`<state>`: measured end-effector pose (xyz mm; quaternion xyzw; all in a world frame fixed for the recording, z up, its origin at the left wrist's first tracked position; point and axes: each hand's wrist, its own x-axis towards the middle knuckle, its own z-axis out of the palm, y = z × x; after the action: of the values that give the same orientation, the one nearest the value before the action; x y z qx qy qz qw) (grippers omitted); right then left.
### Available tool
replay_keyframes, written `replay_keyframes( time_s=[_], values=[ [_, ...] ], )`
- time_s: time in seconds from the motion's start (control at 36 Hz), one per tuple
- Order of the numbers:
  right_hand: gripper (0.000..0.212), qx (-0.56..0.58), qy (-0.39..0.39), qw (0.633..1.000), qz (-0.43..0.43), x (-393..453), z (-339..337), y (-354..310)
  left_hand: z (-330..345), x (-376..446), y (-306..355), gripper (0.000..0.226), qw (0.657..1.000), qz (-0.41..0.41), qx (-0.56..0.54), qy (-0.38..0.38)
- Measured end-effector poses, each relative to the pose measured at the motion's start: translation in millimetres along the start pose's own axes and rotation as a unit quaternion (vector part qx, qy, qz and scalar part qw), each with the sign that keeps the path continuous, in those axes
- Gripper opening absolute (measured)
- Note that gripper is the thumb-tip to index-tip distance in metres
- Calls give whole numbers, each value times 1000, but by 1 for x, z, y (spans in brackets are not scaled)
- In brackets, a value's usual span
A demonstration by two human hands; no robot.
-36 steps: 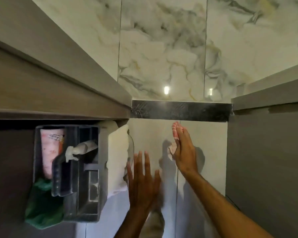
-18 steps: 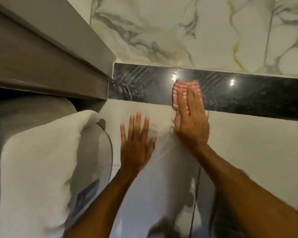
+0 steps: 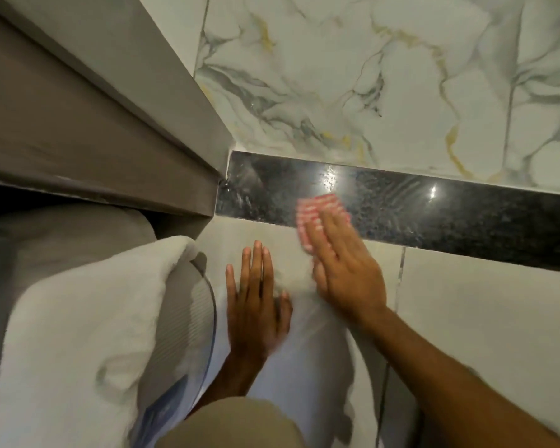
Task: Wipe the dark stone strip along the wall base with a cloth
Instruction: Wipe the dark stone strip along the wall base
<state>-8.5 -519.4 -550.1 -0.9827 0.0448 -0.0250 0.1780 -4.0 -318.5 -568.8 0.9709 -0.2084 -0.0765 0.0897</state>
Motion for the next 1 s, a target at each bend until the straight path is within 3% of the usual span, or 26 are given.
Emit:
replay_keyframes(
  time_s=[0.08, 0.17, 0.22, 0.33, 0.42, 0.47, 0.53, 0.58, 0.64, 0.69, 0.75, 0.86, 0.92, 1.0],
  values=[
    [74, -7, 25, 993, 119, 35, 0, -2, 4, 0, -2, 74, 1000, -1, 3, 11],
    [74, -12, 56, 982, 179, 95, 12, -22, 8, 0, -4, 74, 1000, -11, 5, 24],
    [73, -14, 37, 991, 124, 119, 24, -37, 11, -1, -5, 75, 999, -24, 5, 29],
    [79, -8, -78, 989, -122, 99, 28, -54, 12, -9, -8, 76, 999, -42, 15, 26],
    [79, -25, -114, 976, -181, 56, 11, -35, 5, -8, -4, 77, 998, -58, 7, 7],
    [75, -11, -76, 987, -140, 34, 0, -18, 1, -4, -1, 77, 998, -64, -8, 4],
    [74, 1, -37, 999, -40, 34, -4, -14, 1, -3, -1, 76, 998, -64, -16, 4],
    [73, -8, -7, 998, 64, 57, 0, -25, 4, -3, -1, 76, 998, -63, -7, 12],
    [73, -2, 10, 994, 112, 92, 10, -45, 8, -2, -3, 76, 998, -60, 0, 22],
    [73, -1, -9, 997, 78, 117, 23, -62, 12, -1, -4, 77, 998, -58, 14, 32],
    [72, -3, -43, 999, -16, 119, 34, -73, 15, -3, -5, 78, 997, -64, 30, 36],
    [73, 1, -80, 990, -118, 70, 26, -56, 14, -8, -5, 80, 997, -64, 31, 37],
    [73, -7, -66, 993, -95, 43, 15, -39, 11, -7, -5, 81, 997, -62, 38, 26],
    [70, -8, -37, 999, 30, 33, 3, -30, 10, -6, -4, 81, 998, -53, 31, 17]
  ],
)
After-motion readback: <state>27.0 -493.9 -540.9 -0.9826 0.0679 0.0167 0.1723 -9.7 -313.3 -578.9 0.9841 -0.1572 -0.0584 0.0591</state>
